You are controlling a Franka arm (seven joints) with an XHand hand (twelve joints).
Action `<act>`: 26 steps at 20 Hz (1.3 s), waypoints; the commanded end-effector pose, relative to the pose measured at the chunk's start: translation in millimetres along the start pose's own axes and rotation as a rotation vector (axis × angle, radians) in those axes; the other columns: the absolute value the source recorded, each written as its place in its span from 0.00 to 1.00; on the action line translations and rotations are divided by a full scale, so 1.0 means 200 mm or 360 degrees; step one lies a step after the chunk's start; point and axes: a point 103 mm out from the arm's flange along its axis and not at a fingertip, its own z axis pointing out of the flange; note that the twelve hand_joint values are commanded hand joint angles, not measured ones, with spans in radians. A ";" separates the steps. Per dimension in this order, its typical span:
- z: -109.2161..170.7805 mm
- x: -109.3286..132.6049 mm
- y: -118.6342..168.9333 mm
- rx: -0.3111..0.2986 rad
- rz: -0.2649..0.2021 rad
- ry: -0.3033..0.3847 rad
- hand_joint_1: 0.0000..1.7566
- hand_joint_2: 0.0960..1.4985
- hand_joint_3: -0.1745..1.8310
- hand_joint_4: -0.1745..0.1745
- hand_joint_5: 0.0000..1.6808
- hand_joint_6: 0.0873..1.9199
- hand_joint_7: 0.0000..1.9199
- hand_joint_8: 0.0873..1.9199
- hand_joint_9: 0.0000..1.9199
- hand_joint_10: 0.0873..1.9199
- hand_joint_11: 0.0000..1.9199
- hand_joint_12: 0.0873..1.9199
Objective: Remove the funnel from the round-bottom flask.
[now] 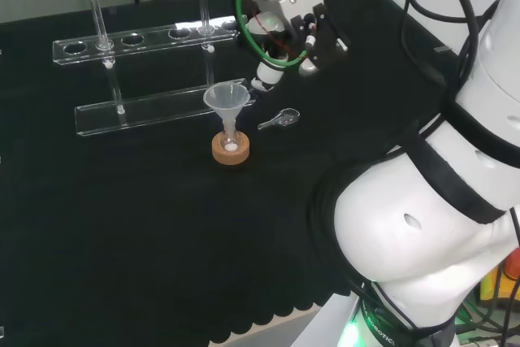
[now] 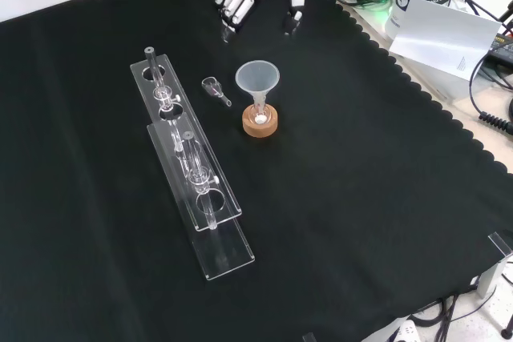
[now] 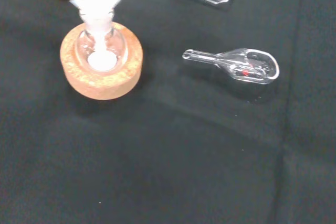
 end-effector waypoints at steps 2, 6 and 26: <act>-0.03 0.13 0.06 0.0055 -0.0049 -0.0084 0.36 0.37 0.33 0.36 0.09 0.00 0.10 0.35 0.23 0.32 0.17 0.70; -0.03 0.17 0.10 0.0102 -0.0046 -0.0135 0.34 0.38 0.29 0.36 0.08 0.00 0.05 0.34 0.18 0.33 0.16 0.70; 0.11 0.15 0.27 0.0074 -0.0069 -0.0193 0.36 0.41 0.25 0.43 0.08 0.00 0.02 0.33 0.15 0.36 0.18 0.70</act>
